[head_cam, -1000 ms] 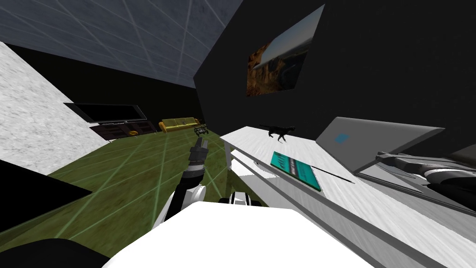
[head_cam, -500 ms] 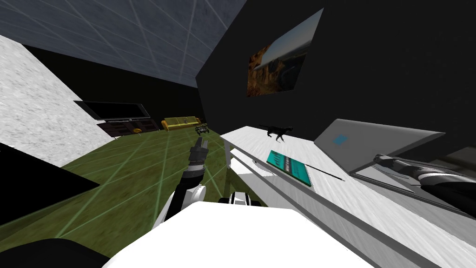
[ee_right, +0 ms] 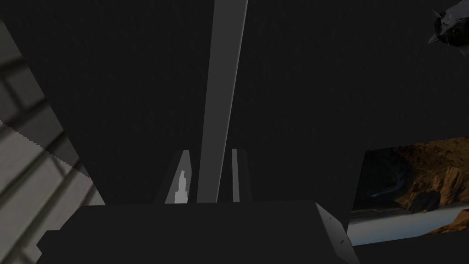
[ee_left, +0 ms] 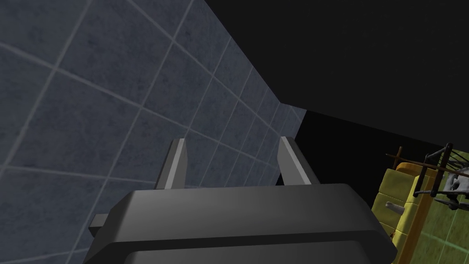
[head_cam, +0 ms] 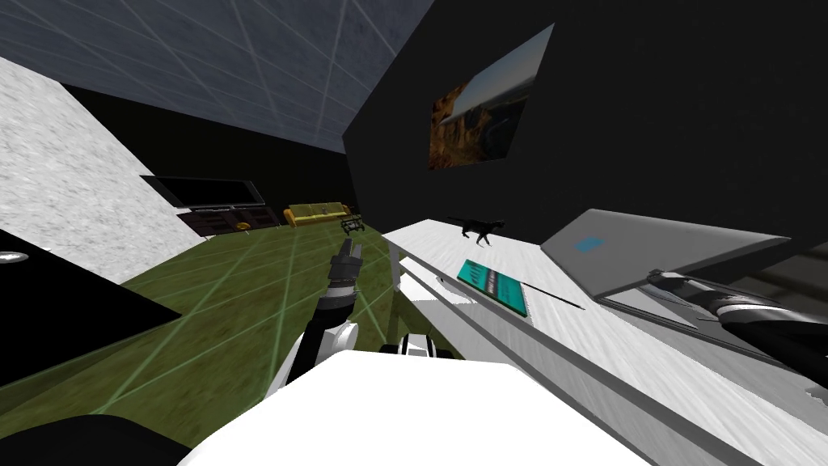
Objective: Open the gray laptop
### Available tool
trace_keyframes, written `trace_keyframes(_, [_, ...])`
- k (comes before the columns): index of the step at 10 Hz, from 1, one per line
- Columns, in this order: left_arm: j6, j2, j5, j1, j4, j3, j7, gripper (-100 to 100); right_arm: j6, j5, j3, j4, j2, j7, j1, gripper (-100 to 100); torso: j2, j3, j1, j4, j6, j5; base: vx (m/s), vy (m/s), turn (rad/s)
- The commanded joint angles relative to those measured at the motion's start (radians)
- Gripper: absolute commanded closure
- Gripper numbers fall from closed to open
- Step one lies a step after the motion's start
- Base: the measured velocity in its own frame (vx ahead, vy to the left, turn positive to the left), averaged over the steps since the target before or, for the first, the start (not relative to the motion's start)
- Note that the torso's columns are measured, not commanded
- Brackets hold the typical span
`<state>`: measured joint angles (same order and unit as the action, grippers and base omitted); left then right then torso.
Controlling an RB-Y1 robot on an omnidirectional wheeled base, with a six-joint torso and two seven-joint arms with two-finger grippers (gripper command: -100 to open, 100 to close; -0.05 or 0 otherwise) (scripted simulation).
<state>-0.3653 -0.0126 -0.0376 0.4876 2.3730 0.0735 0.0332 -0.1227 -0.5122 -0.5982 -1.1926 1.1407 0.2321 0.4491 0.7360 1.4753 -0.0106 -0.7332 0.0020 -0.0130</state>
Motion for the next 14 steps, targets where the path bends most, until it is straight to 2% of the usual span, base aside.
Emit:
trace_keyframes(1, [0.0,0.0,0.0,0.0,0.0,0.0,0.0,0,-0.031,0.033,0.019,0.044,-0.066,0.001,-0.054,100,-0.001,0.0,-0.004,0.001,0.0,-0.002,-0.06,-0.079,0.019])
trace_keyframes(6, [0.0,0.0,0.0,0.0,0.0,0.0,0.0,0,-0.055,0.088,0.029,0.077,-0.147,0.01,-0.117,100,-0.005,0.002,-0.007,0.003,0.0,-0.006,-0.043,-0.039,0.006])
trace_keyframes(7, [0.0,0.0,0.0,0.0,0.0,0.0,0.0,0,-0.061,0.101,0.031,0.085,-0.168,0.012,-0.133,100,-0.004,0.003,-0.009,0.002,0.001,-0.004,-0.063,-0.043,-0.007])
trace_keyframes(9, [0.0,0.0,0.0,0.0,0.0,0.0,0.0,0,-0.073,0.097,0.03,0.1,-0.162,0.008,-0.14,100,0.0,0.001,0.007,-0.004,-0.002,0.01,-0.019,-0.035,-0.005])
trace_keyframes(10, [0.0,0.0,0.0,0.0,0.0,0.0,0.0,0,-0.057,0.058,0.026,0.083,-0.138,-0.008,-0.112,-100,0.0,0.002,0.014,-0.004,-0.002,0.014,-0.007,-0.025,-0.011])
trace_keyframes(14, [0.0,0.0,0.0,0.0,0.0,0.0,0.0,0,-0.026,-0.021,0.019,0.061,-0.085,-0.045,-0.061,-100,0.003,0.0,0.01,-0.005,-0.002,0.013,-0.017,-0.026,-0.012])
